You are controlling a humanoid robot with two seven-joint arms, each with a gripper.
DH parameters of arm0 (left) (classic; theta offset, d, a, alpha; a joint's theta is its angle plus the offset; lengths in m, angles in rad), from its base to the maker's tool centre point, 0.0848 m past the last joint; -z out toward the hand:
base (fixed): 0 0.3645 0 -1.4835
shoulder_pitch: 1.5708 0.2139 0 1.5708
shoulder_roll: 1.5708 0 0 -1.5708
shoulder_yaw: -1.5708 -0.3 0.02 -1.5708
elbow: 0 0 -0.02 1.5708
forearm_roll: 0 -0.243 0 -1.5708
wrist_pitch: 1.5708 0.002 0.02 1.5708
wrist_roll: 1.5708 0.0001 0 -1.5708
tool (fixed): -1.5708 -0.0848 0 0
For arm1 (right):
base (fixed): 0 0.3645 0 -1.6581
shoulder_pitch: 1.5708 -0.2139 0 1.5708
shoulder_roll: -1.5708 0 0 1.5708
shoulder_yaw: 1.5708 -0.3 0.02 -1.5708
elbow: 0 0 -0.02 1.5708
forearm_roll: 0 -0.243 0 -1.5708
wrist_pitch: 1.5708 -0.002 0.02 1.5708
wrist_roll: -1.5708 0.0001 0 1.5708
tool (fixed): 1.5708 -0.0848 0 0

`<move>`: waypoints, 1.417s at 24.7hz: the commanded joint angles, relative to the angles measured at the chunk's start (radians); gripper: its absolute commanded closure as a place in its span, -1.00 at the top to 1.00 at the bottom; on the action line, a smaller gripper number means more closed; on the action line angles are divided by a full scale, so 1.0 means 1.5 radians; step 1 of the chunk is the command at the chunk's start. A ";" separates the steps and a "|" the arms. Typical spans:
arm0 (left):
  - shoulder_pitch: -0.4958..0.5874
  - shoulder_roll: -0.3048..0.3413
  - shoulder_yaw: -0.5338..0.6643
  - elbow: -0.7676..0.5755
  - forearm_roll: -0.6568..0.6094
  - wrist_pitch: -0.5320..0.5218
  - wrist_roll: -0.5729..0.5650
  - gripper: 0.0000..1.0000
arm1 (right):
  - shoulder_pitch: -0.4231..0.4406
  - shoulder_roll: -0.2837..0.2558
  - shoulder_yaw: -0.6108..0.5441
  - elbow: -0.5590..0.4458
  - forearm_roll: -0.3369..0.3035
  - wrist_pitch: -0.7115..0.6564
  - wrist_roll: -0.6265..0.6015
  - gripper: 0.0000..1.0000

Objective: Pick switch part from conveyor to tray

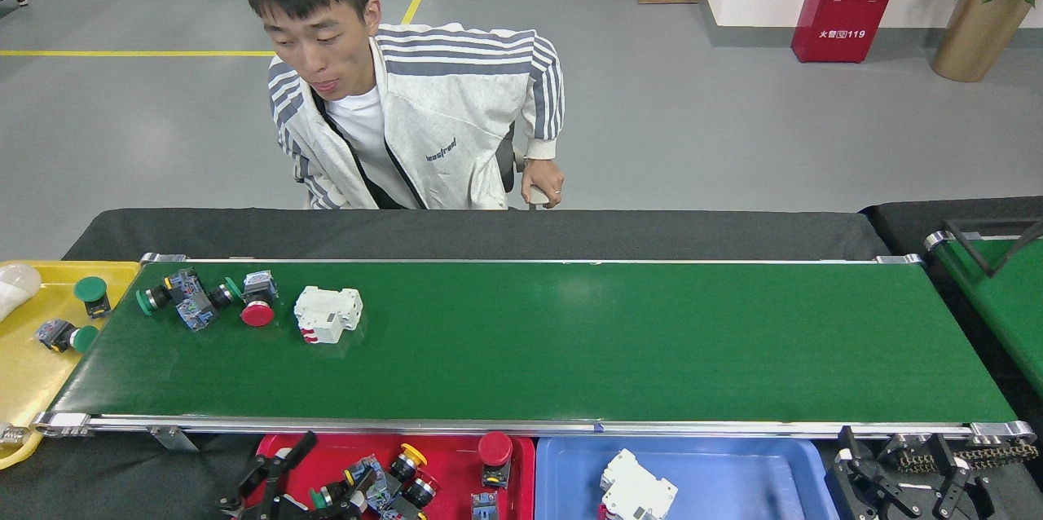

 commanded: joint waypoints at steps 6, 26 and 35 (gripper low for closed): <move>-0.018 0.019 0.041 -0.002 0.004 0.063 0.004 1.00 | -0.005 0.009 -0.004 -0.010 -0.003 -0.032 -0.005 0.98; -0.406 0.153 -0.047 0.514 -0.005 0.063 0.007 1.00 | 0.001 0.018 -0.029 -0.010 -0.004 -0.029 -0.008 0.98; -0.509 0.164 -0.132 0.705 0.000 0.175 0.081 -0.21 | -0.001 0.019 -0.029 -0.010 -0.004 -0.029 -0.007 0.97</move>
